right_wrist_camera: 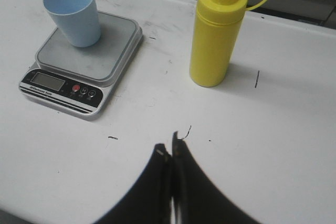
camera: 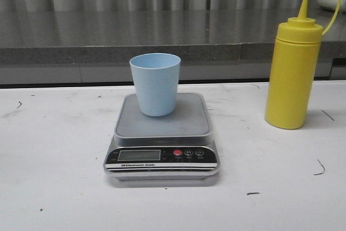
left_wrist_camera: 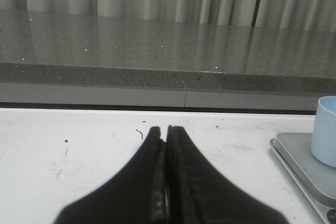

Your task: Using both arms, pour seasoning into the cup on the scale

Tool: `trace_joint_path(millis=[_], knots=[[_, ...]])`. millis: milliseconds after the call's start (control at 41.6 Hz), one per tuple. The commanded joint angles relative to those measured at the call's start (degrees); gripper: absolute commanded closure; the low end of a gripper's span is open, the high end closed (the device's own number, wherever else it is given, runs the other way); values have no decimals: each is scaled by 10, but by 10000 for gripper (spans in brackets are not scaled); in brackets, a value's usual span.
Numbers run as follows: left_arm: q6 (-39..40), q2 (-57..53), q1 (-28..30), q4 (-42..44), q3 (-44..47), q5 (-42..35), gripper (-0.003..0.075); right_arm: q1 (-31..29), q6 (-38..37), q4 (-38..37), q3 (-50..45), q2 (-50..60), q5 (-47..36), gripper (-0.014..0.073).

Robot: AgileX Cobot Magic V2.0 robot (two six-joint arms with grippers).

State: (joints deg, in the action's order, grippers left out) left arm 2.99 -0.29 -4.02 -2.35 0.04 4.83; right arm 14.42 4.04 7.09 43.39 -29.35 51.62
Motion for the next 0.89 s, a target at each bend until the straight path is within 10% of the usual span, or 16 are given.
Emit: trace_joint_path(millis=[0,866], knots=[[4,-10,1,0,8,-87,740,1,1,4,15,-2,-40,650],[4,-10,27,0,16,-61,740,1,1,4,15,-3,-40,650]])
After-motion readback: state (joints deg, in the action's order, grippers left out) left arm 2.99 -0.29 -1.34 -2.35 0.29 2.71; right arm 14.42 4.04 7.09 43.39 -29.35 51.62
